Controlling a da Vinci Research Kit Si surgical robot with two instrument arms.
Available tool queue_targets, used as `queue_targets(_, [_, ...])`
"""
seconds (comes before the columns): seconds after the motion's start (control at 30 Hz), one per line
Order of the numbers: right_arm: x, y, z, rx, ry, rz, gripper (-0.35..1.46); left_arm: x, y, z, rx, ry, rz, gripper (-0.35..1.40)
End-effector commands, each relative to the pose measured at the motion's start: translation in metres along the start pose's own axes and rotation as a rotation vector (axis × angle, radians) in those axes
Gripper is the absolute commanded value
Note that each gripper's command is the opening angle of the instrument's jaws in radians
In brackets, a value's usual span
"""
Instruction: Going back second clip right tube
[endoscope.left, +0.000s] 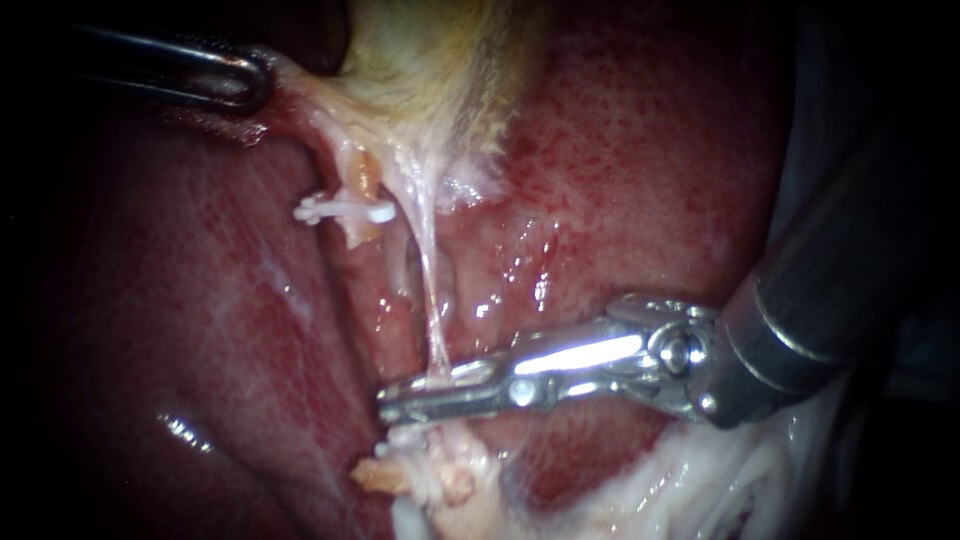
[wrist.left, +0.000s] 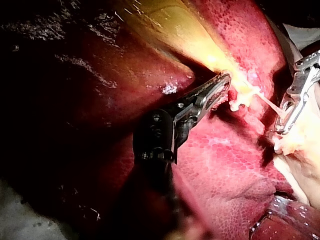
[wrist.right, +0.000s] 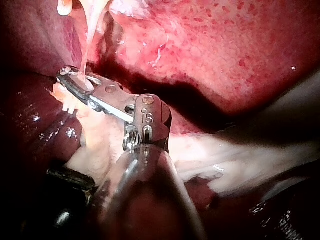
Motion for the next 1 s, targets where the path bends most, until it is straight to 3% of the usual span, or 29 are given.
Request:
queue_targets(0.03, [0.0000,0.0000,-0.0001,0.003,0.000,-0.028,-0.32,0.0000,0.0000,0.0000,0.000,0.000,0.000,-0.35])
queue_targets(0.07, [0.0001,0.0000,0.0000,0.004,0.003,-0.063,-0.03,0.0000,0.0000,0.0000,0.000,0.000,0.000,-0.35])
queue_targets(0.13, [0.0003,0.0001,0.0003,-0.006,0.011,-0.122,0.31,0.0000,0.0000,0.0000,0.000,0.000,0.000,-0.35])
queue_targets(0.2, [0.0006,0.0003,0.0009,-0.038,0.031,-0.145,0.45,0.0000,0.0000,0.0000,0.000,0.000,0.000,-0.35])
queue_targets(0.43, [0.0007,0.0011,0.0009,-0.118,0.056,-0.301,0.50,0.0000,0.0000,-0.0001,0.000,0.000,0.000,-0.35])
queue_targets(0.63, [0.0009,0.0006,-0.0009,-0.152,0.000,-0.410,0.50,-0.0001,0.0000,-0.0002,-0.001,0.000,0.000,-0.35])
queue_targets(0.83, [0.0021,-0.0007,-0.0036,-0.119,-0.010,-0.444,0.50,-0.0001,-0.0001,-0.0002,-0.001,0.000,0.000,-0.35])
queue_targets(1.0, [0.0015,-0.0014,-0.0041,-0.065,-0.033,-0.445,0.50,-0.0001,-0.0001,-0.0002,-0.001,0.000,0.001,-0.35])
